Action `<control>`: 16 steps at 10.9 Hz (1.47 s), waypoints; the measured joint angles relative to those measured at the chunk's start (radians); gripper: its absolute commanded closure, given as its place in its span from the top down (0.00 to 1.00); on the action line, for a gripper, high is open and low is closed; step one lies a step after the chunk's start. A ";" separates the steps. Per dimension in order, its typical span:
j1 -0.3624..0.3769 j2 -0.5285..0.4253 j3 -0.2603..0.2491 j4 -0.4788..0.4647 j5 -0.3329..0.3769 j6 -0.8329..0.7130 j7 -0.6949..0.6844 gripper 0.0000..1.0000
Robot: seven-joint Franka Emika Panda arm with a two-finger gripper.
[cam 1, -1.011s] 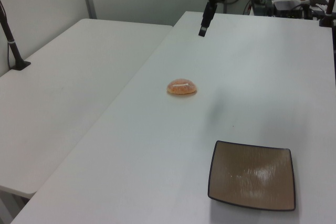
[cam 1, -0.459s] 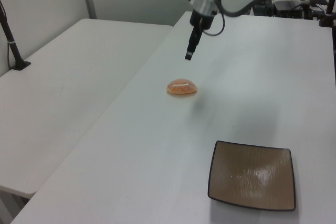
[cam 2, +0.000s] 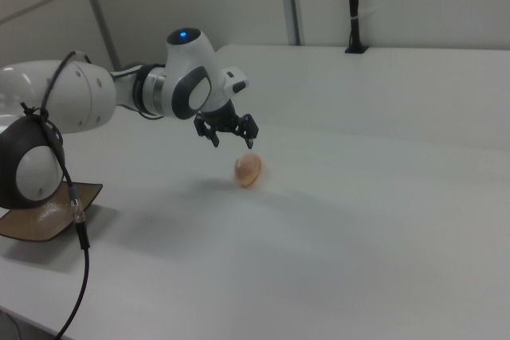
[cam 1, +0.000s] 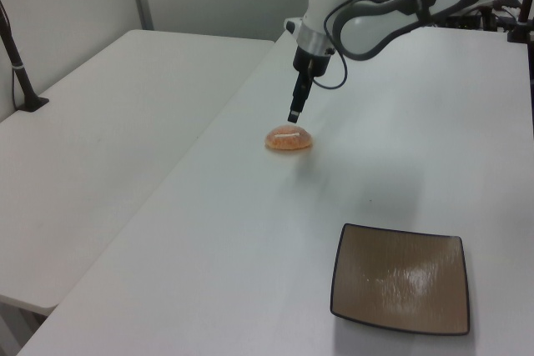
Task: Bread is placed on a ceramic plate
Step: 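Move the open gripper down over the orange bread roll, then close the gripper on the bread roll and lift it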
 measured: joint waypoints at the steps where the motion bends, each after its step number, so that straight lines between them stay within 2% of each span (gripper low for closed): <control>1: 0.003 0.018 0.000 0.001 -0.010 0.004 0.000 1.00; 7: 0.007 0.096 0.000 0.014 -0.044 0.078 0.000 1.00; 10: 0.009 0.115 0.000 0.015 -0.086 0.081 0.000 1.00; 11: 0.010 0.121 0.000 0.015 -0.094 0.081 0.000 0.96; 12: 0.011 0.125 0.000 0.015 -0.109 0.081 0.000 0.84; 13: 0.014 0.129 0.000 0.015 -0.123 0.081 0.000 0.65; 14: 0.017 0.131 0.000 0.015 -0.130 0.081 0.000 0.52; 16: 0.019 0.133 0.000 0.015 -0.132 0.081 0.000 0.29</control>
